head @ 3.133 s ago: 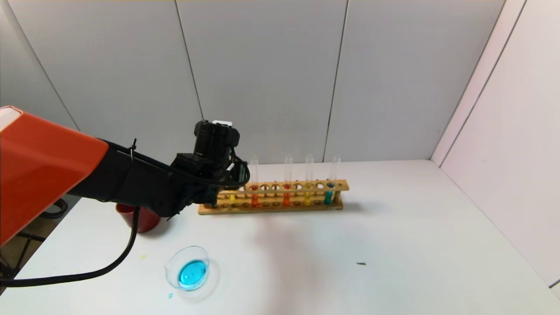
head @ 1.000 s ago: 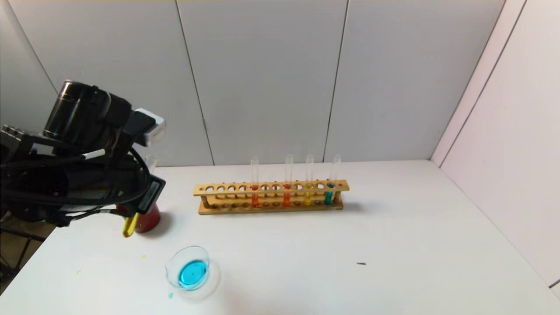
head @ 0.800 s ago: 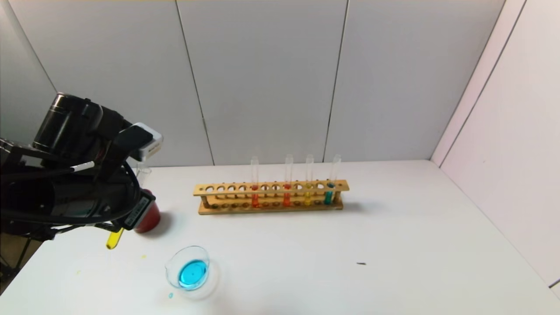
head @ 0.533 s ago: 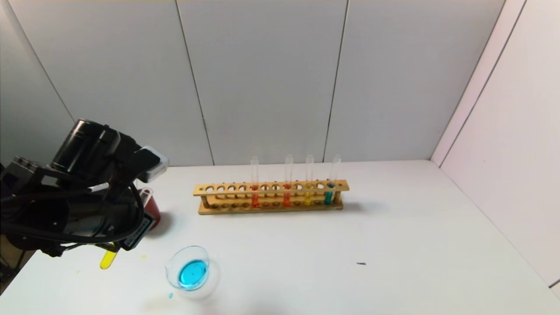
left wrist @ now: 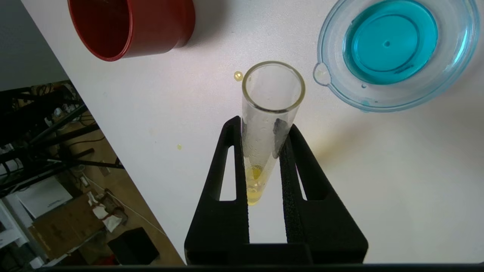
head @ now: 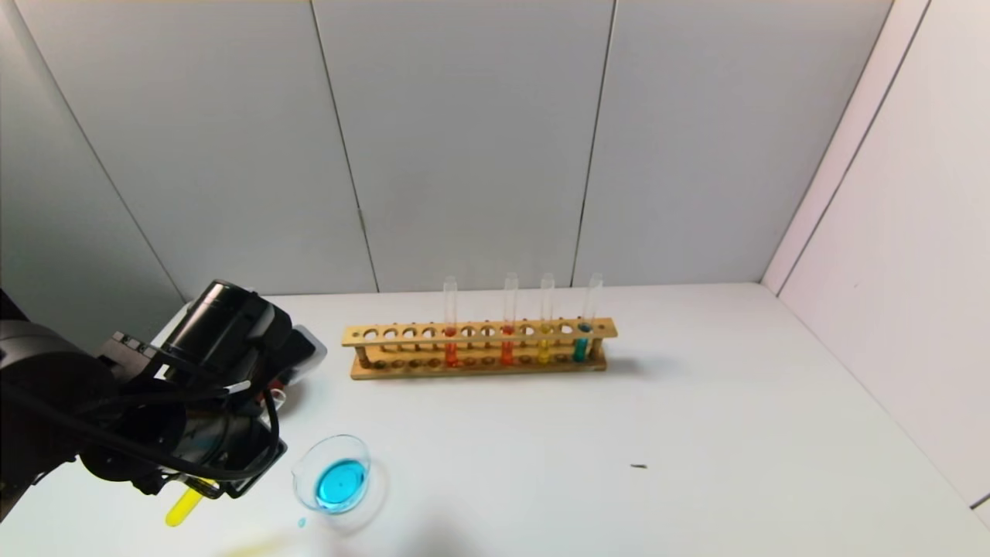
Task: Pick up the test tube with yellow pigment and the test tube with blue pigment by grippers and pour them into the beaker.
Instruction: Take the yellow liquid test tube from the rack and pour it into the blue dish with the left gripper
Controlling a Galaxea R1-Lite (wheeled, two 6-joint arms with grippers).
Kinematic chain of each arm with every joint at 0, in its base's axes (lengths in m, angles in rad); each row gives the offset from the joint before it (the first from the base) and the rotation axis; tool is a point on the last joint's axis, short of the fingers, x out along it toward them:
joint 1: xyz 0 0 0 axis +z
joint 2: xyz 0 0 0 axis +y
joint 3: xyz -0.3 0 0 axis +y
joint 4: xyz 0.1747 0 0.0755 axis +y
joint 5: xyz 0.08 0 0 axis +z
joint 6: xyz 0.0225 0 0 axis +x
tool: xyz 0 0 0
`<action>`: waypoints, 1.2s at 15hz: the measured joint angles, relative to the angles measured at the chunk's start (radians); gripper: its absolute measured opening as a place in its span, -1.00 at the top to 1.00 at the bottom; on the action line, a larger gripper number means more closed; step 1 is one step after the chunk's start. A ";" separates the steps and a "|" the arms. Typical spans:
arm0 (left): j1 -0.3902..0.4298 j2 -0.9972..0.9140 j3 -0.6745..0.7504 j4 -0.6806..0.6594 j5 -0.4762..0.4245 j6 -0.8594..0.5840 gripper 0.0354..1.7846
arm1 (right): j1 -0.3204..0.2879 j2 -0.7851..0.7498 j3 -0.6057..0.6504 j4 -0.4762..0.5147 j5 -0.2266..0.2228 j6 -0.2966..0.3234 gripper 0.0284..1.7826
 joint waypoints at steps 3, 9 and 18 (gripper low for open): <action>-0.007 0.005 0.015 0.006 0.003 0.077 0.69 | 0.000 0.000 0.000 0.000 0.000 0.000 -0.96; -0.029 0.038 -0.024 0.145 0.025 0.159 0.69 | 0.000 0.000 0.000 0.000 0.000 0.000 -0.96; -0.077 0.205 -0.153 0.267 0.137 0.191 0.69 | 0.000 0.000 0.000 0.000 0.000 0.000 -0.96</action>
